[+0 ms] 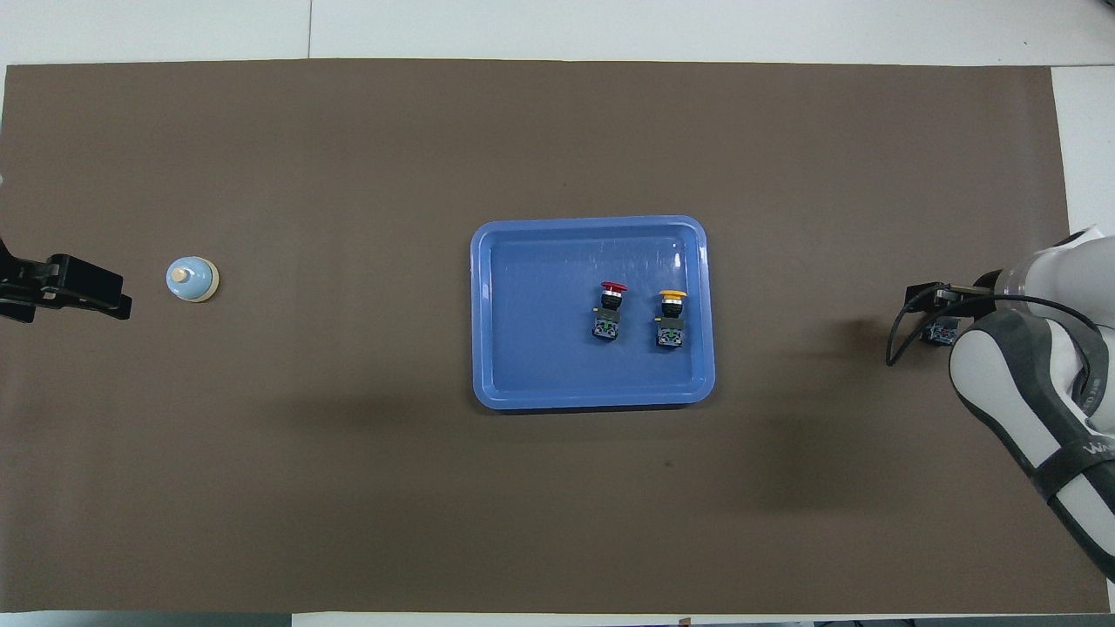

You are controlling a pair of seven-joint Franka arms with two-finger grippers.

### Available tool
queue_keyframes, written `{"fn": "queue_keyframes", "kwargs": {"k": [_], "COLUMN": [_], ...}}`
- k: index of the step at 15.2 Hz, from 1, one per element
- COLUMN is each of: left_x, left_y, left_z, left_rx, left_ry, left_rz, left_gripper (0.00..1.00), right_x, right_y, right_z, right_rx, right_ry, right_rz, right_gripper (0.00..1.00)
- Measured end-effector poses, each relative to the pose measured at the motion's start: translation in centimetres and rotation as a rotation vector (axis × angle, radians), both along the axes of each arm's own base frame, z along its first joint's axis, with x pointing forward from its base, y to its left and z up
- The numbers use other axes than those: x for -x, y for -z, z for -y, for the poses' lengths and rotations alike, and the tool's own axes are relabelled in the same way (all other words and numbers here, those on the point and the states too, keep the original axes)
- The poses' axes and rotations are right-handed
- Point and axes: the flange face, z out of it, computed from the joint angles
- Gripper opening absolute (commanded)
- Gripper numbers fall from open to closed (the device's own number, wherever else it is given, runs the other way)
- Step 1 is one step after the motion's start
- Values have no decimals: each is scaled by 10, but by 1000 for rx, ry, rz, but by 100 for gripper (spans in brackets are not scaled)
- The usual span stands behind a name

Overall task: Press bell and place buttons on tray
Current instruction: 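Move the right gripper to the green button and grasp it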

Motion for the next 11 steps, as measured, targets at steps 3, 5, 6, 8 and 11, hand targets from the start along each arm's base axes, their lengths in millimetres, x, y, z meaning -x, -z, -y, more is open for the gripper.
{"fn": "queue_keyframes", "kwargs": {"k": [3,5,6,8,11], "left_x": [0,0,0,0,0], "left_y": [0,0,0,0,0], "left_z": [0,0,0,0,0], "left_rx": [0,0,0,0,0], "left_ry": [0,0,0,0,0], "left_rz": [0,0,0,0,0], "left_gripper": [100,100,100,100,100], "right_x": [13,22,23,23,22], "right_y": [18,29,32,33,33], "right_z": [13,21,24,22,18], "right_rx": [8,7,6,5,5], "right_ry": [8,10,13,10,2], "right_rz": [39,37,35,34,35], "right_gripper": [100,38,0,0,0]}}
